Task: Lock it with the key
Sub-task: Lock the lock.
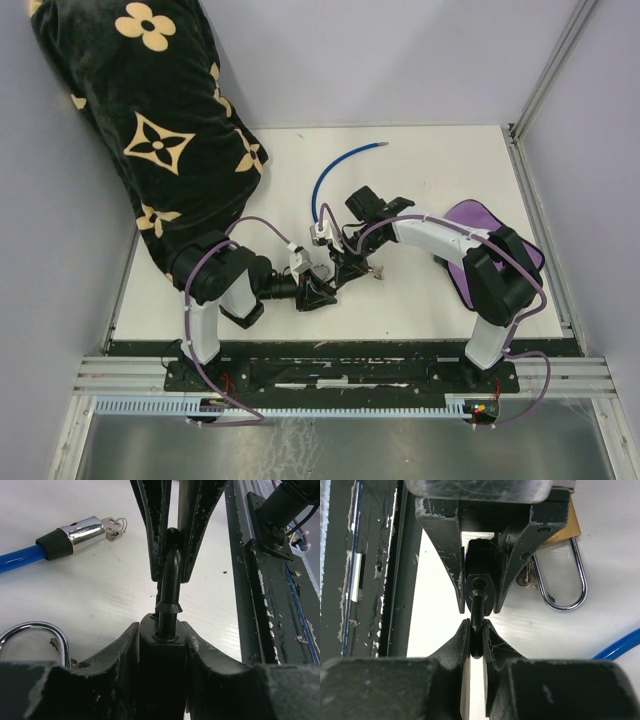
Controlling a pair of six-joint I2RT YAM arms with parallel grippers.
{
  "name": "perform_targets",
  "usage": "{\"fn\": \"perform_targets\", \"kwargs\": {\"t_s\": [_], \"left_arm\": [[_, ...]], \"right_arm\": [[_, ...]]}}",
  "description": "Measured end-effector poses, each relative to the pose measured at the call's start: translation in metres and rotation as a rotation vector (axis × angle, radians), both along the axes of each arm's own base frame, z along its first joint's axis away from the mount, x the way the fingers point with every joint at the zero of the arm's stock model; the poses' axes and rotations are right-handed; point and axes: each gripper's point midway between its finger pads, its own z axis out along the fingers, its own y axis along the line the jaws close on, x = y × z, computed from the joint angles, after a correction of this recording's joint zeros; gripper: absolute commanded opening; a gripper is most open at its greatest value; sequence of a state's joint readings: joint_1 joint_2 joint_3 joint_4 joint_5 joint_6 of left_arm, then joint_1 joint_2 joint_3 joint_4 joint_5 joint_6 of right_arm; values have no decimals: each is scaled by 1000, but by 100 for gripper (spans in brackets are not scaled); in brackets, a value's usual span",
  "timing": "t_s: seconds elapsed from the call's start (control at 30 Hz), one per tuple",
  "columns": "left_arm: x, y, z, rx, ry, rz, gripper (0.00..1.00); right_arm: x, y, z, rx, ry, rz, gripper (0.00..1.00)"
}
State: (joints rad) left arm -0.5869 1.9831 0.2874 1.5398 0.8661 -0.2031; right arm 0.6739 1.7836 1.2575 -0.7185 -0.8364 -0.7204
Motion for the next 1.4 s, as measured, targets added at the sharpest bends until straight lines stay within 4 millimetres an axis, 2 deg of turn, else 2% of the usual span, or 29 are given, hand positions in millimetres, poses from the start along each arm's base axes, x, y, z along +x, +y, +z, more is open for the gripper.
{"fn": "perform_targets", "kwargs": {"t_s": [0.27, 0.6, 0.7, 0.97, 1.07, 1.23, 1.4], "left_arm": [[-3, 6, -2, 15, -10, 25, 3], [-6, 7, 0, 32, -69, 42, 3], [-5, 5, 3, 33, -77, 50, 3], [13, -5, 25, -7, -151, 86, 3], [15, -7, 21, -1, -154, 90, 3], [14, -12, 2, 33, -130, 76, 3], [15, -12, 2, 30, -138, 78, 3]], "right_arm": [[-3, 3, -4, 3, -103, 96, 2], [-10, 4, 0, -22, -211, 144, 2], [-10, 5, 5, -41, -221, 150, 2], [1, 7, 31, -110, -309, 147, 2], [2, 6, 30, -132, -332, 145, 2], [4, 1, 10, -170, -352, 141, 2], [4, 2, 6, -162, -359, 140, 2]]}}
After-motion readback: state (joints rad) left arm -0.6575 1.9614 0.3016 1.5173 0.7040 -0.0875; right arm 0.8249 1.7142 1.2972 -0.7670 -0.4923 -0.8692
